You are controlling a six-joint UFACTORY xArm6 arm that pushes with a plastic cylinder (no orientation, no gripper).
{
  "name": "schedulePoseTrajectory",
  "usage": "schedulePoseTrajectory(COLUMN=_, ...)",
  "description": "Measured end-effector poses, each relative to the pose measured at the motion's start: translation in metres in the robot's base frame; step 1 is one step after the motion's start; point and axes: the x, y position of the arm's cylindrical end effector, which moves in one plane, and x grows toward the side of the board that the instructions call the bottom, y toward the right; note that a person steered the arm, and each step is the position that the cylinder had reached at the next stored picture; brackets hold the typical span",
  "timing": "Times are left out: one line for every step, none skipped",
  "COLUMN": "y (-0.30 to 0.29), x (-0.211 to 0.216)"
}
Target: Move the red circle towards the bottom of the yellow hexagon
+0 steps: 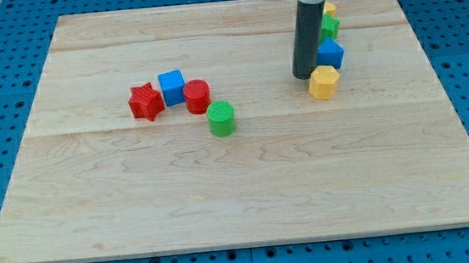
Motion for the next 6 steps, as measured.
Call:
schedulePoseTrajectory(y=-0.044, x=0.0)
schedulePoseTrajectory(y=-0.107, x=-0.015)
schedulePoseTrajectory(y=-0.148, x=-0.015)
schedulePoseTrajectory(y=-0.178, x=-0.027)
schedulePoseTrajectory(y=-0.188, x=-0.007)
schedulePoseTrajectory(y=-0.154, x=0.01)
